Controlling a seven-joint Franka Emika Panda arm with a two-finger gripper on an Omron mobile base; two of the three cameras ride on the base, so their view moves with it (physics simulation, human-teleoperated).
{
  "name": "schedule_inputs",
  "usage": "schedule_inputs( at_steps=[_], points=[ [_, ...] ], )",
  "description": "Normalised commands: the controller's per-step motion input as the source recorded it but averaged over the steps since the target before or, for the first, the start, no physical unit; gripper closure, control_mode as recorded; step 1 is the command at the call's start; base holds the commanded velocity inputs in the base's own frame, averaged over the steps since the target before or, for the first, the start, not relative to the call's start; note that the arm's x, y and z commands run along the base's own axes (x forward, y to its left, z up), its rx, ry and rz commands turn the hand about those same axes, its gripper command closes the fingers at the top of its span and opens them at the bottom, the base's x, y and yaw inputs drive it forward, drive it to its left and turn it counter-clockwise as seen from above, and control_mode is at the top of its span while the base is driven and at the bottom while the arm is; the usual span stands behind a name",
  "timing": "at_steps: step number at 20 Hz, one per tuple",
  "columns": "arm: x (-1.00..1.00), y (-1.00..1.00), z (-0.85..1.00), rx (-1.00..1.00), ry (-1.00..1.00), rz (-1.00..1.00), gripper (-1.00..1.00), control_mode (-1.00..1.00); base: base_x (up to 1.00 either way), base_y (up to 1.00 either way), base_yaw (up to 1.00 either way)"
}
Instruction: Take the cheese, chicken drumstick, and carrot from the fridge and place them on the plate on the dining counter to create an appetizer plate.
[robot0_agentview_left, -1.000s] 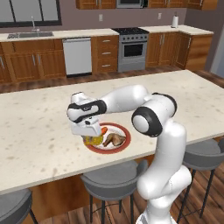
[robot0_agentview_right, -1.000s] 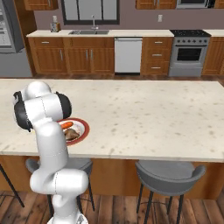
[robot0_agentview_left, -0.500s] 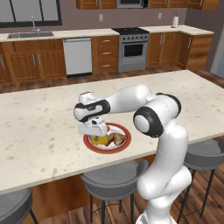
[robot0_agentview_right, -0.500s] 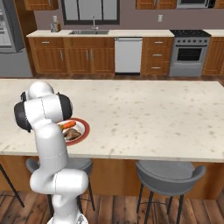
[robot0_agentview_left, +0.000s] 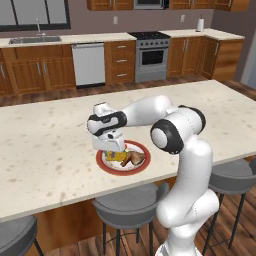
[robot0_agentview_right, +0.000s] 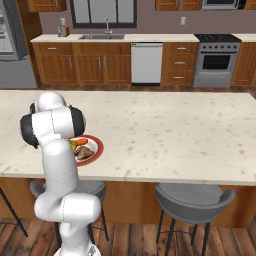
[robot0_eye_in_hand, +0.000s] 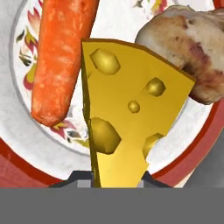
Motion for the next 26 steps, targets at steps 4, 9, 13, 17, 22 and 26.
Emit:
schedule_inputs(
  at_steps=[4, 9, 13, 17, 22, 26],
  points=[
    [-0.57, 0.0, 0.19, 0.0, 0.0, -0.01, -1.0, -1.0, 0.0, 0.0, 0.0],
    [-0.58, -0.1, 0.48, 0.0, -0.01, -0.03, -1.0, -1.0, 0.0, 0.0, 0.0],
    [-0.71, -0.37, 0.73, 0.0, -0.14, -0.03, -1.0, -1.0, 0.0, 0.0, 0.0],
    [-1.0, -0.4, 0.77, 0.0, -0.36, 0.0, -1.0, -1.0, 0.0, 0.0, 0.0],
    [-1.0, -0.44, 0.92, 0.0, -0.45, 0.0, -1.0, -1.0, 0.0, 0.0, 0.0],
    [-1.0, -0.56, 1.0, 0.0, -0.32, 0.09, -1.0, -1.0, 0.0, 0.0, 0.0]
  ],
)
